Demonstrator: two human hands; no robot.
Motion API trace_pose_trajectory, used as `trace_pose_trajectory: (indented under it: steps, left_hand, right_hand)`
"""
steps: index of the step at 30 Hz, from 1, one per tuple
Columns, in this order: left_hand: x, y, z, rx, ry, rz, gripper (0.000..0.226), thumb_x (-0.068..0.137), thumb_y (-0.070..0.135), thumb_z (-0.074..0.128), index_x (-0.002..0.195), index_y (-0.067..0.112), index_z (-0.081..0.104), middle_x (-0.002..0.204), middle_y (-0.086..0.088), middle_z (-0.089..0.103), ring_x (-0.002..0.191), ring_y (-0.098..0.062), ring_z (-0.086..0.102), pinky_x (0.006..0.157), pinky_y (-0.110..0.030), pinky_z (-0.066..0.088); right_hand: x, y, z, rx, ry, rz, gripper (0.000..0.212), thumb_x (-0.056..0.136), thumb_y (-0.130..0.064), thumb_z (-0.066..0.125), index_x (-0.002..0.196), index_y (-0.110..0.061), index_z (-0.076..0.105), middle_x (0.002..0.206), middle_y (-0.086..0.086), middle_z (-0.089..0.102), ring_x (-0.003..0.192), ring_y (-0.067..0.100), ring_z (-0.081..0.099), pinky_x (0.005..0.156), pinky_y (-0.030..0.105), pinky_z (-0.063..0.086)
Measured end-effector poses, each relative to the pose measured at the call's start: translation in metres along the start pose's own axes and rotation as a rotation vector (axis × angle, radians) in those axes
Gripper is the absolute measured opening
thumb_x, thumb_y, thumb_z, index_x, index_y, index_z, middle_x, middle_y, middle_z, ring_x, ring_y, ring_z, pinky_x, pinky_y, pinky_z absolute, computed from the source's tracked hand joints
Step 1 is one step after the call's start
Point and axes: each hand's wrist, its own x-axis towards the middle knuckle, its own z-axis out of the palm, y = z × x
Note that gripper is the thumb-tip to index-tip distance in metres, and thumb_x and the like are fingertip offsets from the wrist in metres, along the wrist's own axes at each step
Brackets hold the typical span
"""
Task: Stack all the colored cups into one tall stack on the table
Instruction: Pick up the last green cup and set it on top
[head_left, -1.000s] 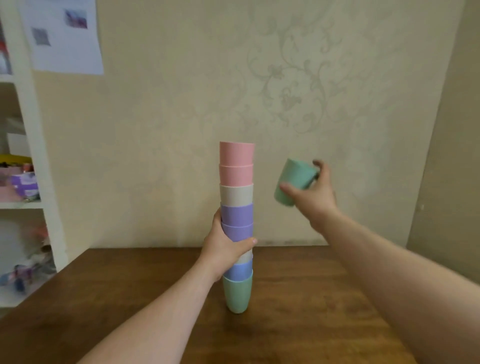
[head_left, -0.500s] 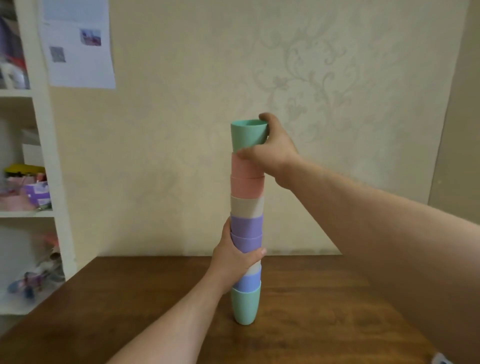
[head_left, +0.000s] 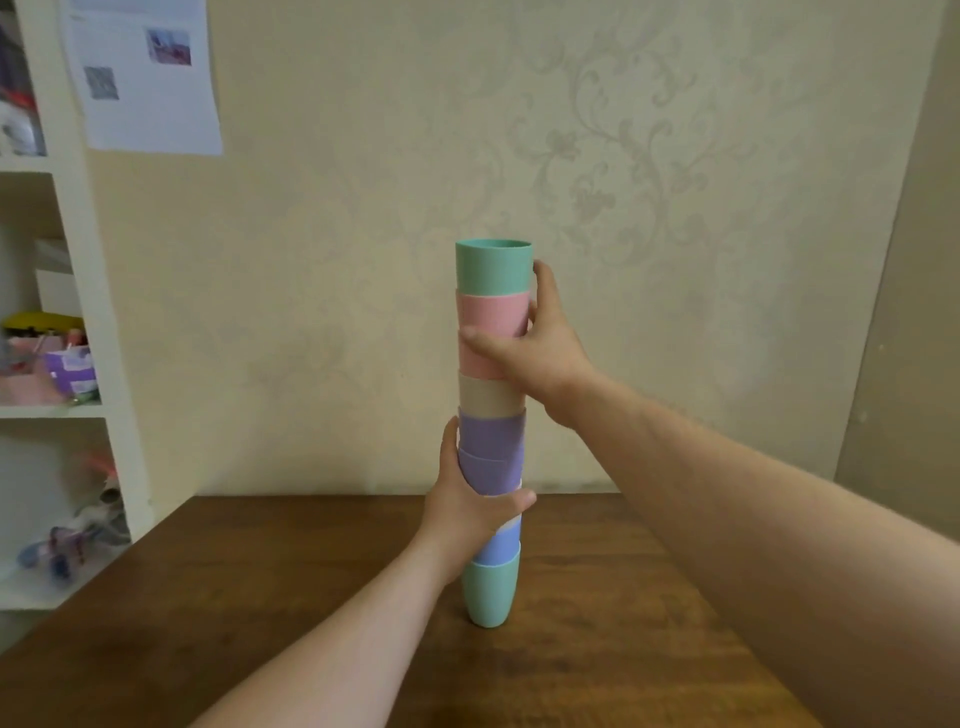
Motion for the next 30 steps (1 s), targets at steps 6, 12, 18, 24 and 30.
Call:
trace_pose_trajectory:
  steps: [6, 12, 18, 24, 30]
  left_hand:
    - [-0.042, -0.070, 0.002, 0.075, -0.099, -0.202, 0.096, 0.067, 0.020, 0.102, 0.145, 0.044, 0.051, 0.121, 0.020, 0.074, 0.107, 0.002, 0.070, 0.087, -0.026, 0.060]
    - [-0.039, -0.100, 0.007, 0.070, -0.110, -0.300, 0.091, 0.067, 0.014, 0.098, 0.144, 0.042, 0.059, 0.124, 0.018, 0.078, 0.113, -0.010, 0.075, 0.100, -0.042, 0.064]
    - [-0.013, -0.105, 0.011, 0.136, -0.098, -0.284, 0.092, 0.070, 0.008, 0.096, 0.145, 0.041, 0.054, 0.127, 0.017, 0.074, 0.115, -0.009, 0.072, 0.101, -0.038, 0.064]
    - [0.020, -0.116, 0.014, 0.249, -0.104, -0.231, 0.099, 0.070, 0.014, 0.097, 0.154, 0.034, 0.049, 0.132, 0.010, 0.073, 0.116, -0.015, 0.070, 0.096, -0.032, 0.059]
    - [0.041, -0.133, 0.018, 0.268, -0.092, -0.219, 0.099, 0.074, 0.016, 0.094, 0.158, 0.033, 0.045, 0.134, 0.007, 0.072, 0.118, -0.016, 0.069, 0.096, -0.030, 0.056]
  right_hand:
    - [-0.088, 0.126, 0.015, -0.019, -0.161, 0.235, 0.073, 0.075, -0.021, 0.098, 0.132, -0.041, 0.058, 0.120, -0.014, 0.076, 0.105, 0.006, 0.076, 0.089, 0.030, 0.064]
    - [-0.134, 0.191, 0.041, -0.058, -0.196, 0.456, 0.079, 0.061, -0.034, 0.096, 0.128, -0.048, 0.057, 0.118, -0.016, 0.076, 0.109, 0.007, 0.074, 0.095, 0.040, 0.064]
    - [-0.113, 0.206, 0.046, -0.171, -0.191, 0.479, 0.084, 0.065, -0.031, 0.097, 0.135, -0.043, 0.051, 0.118, -0.017, 0.071, 0.108, 0.005, 0.070, 0.087, 0.029, 0.060]
    - [-0.092, 0.228, 0.053, -0.202, -0.172, 0.465, 0.087, 0.071, -0.031, 0.095, 0.143, -0.040, 0.046, 0.118, -0.016, 0.069, 0.103, 0.003, 0.068, 0.074, 0.019, 0.052]
    - [-0.082, 0.247, 0.055, -0.201, -0.155, 0.447, 0.082, 0.070, -0.037, 0.093, 0.140, -0.044, 0.050, 0.115, -0.018, 0.072, 0.100, -0.004, 0.067, 0.077, 0.020, 0.053]
